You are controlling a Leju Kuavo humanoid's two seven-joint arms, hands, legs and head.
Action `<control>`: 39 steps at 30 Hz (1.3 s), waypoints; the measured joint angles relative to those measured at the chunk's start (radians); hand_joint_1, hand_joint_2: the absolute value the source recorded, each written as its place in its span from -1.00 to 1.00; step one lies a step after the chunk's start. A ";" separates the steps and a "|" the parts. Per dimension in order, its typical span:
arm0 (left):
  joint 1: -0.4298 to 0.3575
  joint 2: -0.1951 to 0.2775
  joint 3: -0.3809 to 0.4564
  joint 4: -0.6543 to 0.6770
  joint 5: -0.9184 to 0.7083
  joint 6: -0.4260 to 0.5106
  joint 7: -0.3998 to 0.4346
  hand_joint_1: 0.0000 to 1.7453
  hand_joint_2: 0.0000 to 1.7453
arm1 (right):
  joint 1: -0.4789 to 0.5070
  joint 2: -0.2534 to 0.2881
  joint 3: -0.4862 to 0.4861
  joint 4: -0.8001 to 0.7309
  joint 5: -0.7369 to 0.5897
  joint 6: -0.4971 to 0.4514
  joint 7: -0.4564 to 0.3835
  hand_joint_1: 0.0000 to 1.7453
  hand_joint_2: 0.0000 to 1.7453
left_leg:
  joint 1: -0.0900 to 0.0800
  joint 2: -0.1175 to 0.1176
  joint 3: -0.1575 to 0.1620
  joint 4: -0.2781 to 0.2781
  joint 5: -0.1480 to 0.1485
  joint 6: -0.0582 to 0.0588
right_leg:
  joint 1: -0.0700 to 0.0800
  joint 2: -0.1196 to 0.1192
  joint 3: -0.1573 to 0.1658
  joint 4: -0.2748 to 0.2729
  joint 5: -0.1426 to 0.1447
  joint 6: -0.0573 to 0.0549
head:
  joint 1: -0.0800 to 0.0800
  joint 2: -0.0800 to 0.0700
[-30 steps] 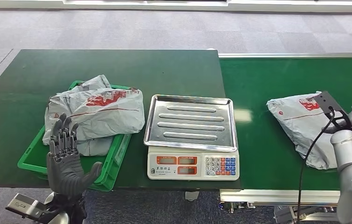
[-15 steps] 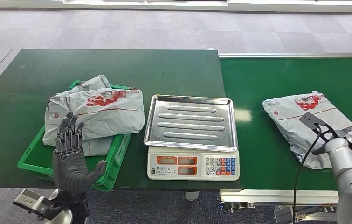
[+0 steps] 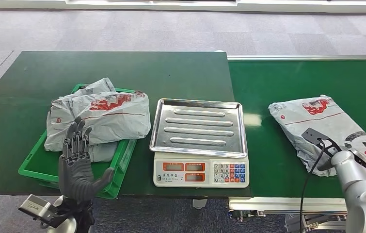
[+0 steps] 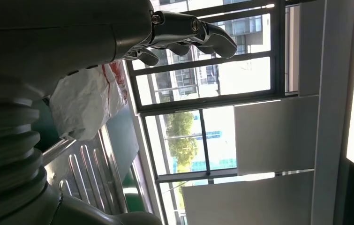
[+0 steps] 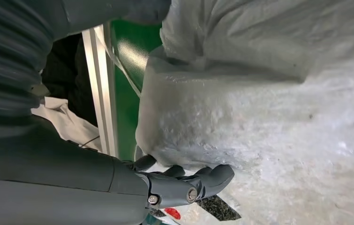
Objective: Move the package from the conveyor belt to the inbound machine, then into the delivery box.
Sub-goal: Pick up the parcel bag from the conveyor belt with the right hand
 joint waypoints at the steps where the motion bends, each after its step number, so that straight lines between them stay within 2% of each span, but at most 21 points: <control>1: 0.000 0.000 0.000 0.002 -0.001 -0.001 0.000 -1.00 1.00 | 0.003 0.001 0.000 0.001 0.000 0.006 -0.001 1.00 1.00 | 0.000 0.000 0.000 0.000 0.000 0.000 | 0.000 0.000 0.000 0.000 0.000 0.000 | 0.000 0.000; 13: 0.000 0.000 -0.001 0.011 -0.005 -0.002 0.001 -1.00 1.00 | 0.026 0.004 -0.001 0.005 0.006 0.034 -0.018 1.00 1.00 | 0.000 0.000 0.000 0.000 0.000 0.000 | 0.000 0.000 0.000 0.000 0.000 0.000 | 0.000 0.000; 15: 0.001 0.000 -0.001 0.008 -0.006 -0.002 0.001 -1.00 1.00 | 0.029 0.006 -0.002 0.005 0.007 0.008 -0.021 1.00 1.00 | 0.000 0.000 0.000 0.000 0.000 0.000 | 0.000 0.000 0.000 0.000 0.000 0.000 | 0.000 0.000; 18: 0.007 0.000 -0.001 -0.007 -0.008 0.000 0.004 -1.00 1.00 | 0.028 0.008 -0.004 0.004 0.007 -0.085 -0.053 1.00 1.00 | 0.000 0.000 -0.001 0.000 0.000 0.000 | 0.000 0.000 0.001 0.000 0.000 0.000 | 0.000 0.000; 20: 0.022 0.000 0.000 -0.027 -0.013 0.012 0.009 -1.00 1.00 | 0.025 0.017 -0.016 -0.008 -0.028 -0.223 -0.159 1.00 1.00 | 0.000 -0.001 -0.006 0.000 0.000 0.000 | 0.000 -0.001 0.001 0.001 0.000 0.000 | 0.000 0.000; 21: 0.033 -0.001 0.002 -0.044 -0.017 0.021 0.012 -1.00 1.00 | 0.022 0.027 -0.029 -0.021 -0.065 -0.337 -0.258 1.00 1.00 | 0.000 0.000 -0.008 0.000 0.000 0.000 | 0.000 0.000 0.000 0.001 0.000 0.000 | 0.000 0.000; 24: 0.066 -0.004 0.010 -0.096 -0.026 0.037 0.021 -1.00 1.00 | 0.012 0.079 -0.079 -0.102 -0.233 -0.711 -0.633 1.00 1.00 | 0.000 0.002 -0.003 0.000 0.000 -0.001 | 0.001 0.002 -0.002 0.001 0.000 0.000 | 0.000 0.000; 26: 0.079 -0.006 0.012 -0.115 -0.031 0.043 0.022 -1.00 1.00 | 0.030 0.121 -0.096 -0.204 -0.364 -0.847 -0.805 1.00 1.00 | 0.001 -0.001 0.000 0.000 0.000 -0.001 | 0.003 -0.001 0.000 0.000 -0.001 -0.001 | 0.000 0.000; 28: 0.083 -0.006 0.013 -0.123 -0.035 0.050 0.019 -1.00 1.00 | 0.072 0.161 -0.090 -0.335 -0.474 -0.917 -0.880 1.00 1.00 | 0.002 -0.005 0.000 0.000 0.000 -0.001 | 0.003 -0.005 0.001 0.000 -0.002 -0.002 | 0.000 0.000; 30: 0.081 -0.006 0.013 -0.124 -0.037 0.057 0.014 -1.00 1.00 | 0.121 0.197 -0.066 -0.470 -0.534 -0.967 -0.908 1.00 1.00 | 0.003 -0.006 0.000 -0.001 0.000 -0.002 | 0.003 -0.007 0.002 0.000 -0.003 -0.002 | 0.000 0.000; 33: 0.072 -0.006 0.013 -0.124 -0.038 0.063 0.010 -1.00 1.00 | 0.173 0.230 -0.017 -0.625 -0.551 -0.994 -0.912 1.00 1.00 | 0.003 -0.004 0.000 -0.001 0.000 -0.002 | 0.003 -0.004 0.001 0.001 -0.003 -0.003 | 0.000 0.000; 36: 0.064 -0.005 0.013 -0.123 -0.038 0.068 0.005 -1.00 1.00 | 0.203 0.244 0.022 -0.719 -0.546 -0.949 -0.932 1.00 1.00 | 0.003 -0.004 0.000 -0.001 0.000 -0.002 | 0.003 -0.004 0.001 0.001 -0.003 -0.003 | 0.000 0.000; 37: 0.059 -0.003 0.013 -0.121 -0.038 0.069 0.002 -1.00 1.00 | 0.209 0.247 0.043 -0.746 -0.527 -0.898 -0.930 1.00 1.00 | 0.003 -0.004 0.000 -0.001 0.000 -0.002 | 0.003 -0.004 0.001 0.001 -0.003 -0.003 | 0.000 0.000; 39: 0.042 0.003 0.013 -0.114 -0.038 0.069 -0.008 -1.00 1.00 | 0.209 0.249 0.122 -0.795 -0.453 -0.699 -0.886 1.00 1.00 | 0.003 -0.001 -0.001 -0.001 0.000 -0.002 | 0.003 -0.002 0.001 0.001 -0.002 -0.004 | 0.000 0.000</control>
